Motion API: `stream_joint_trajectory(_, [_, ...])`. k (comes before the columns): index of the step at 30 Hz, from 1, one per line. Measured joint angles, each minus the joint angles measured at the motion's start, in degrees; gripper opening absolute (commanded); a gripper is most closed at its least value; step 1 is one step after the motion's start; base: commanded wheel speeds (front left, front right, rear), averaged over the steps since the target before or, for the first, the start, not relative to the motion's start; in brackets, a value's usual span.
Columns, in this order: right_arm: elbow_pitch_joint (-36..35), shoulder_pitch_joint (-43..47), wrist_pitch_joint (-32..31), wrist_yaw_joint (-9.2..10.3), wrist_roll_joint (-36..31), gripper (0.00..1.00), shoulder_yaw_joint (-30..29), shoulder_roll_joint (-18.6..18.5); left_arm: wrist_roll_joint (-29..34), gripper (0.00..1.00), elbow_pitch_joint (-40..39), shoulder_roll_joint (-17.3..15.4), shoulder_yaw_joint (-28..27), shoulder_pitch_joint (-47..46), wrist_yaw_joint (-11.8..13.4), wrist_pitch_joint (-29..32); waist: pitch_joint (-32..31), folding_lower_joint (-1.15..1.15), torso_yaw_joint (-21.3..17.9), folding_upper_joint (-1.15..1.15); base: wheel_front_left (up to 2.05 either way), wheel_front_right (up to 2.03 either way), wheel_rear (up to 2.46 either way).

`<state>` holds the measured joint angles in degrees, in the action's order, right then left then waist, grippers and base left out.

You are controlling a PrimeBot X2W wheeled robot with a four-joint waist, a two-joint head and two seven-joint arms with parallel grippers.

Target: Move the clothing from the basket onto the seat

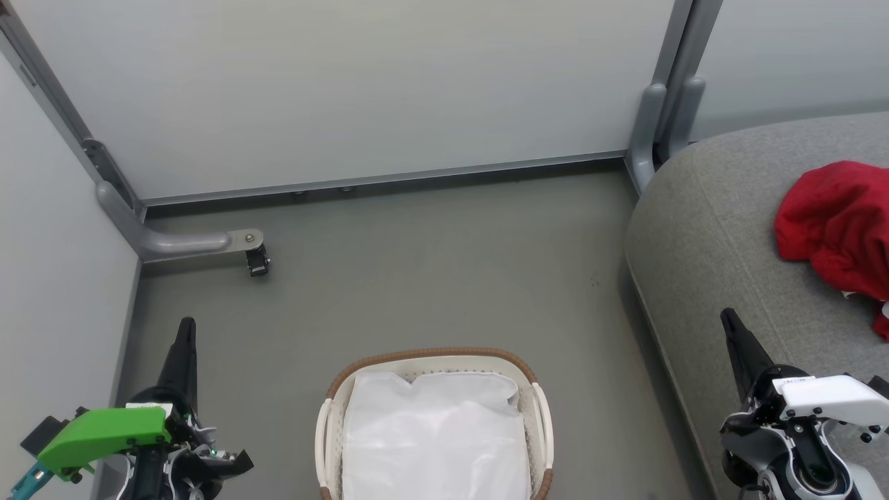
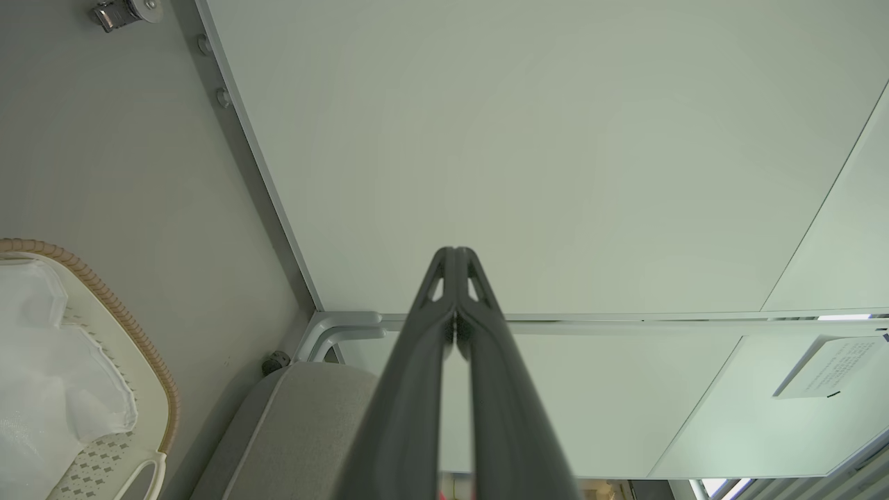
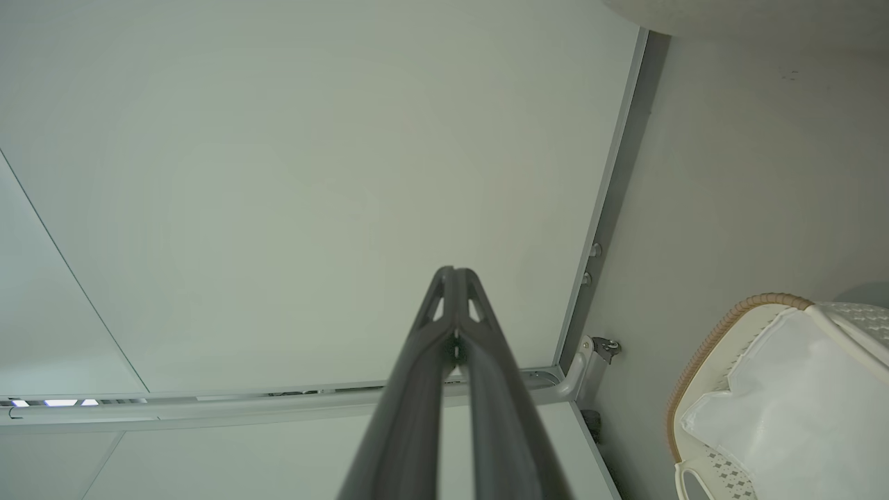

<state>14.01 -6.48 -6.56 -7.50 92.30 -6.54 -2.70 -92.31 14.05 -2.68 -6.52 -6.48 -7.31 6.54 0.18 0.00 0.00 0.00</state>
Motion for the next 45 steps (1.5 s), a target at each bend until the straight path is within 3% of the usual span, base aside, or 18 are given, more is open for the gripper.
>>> stream_joint_trajectory(45, [0.0,0.0,0.0,0.00,0.0,0.00,0.0,0.0,0.0,0.00,0.0,0.0,0.0,0.0,0.0,0.0,0.0,0.00,0.0,0.00,0.00,0.00,0.00])
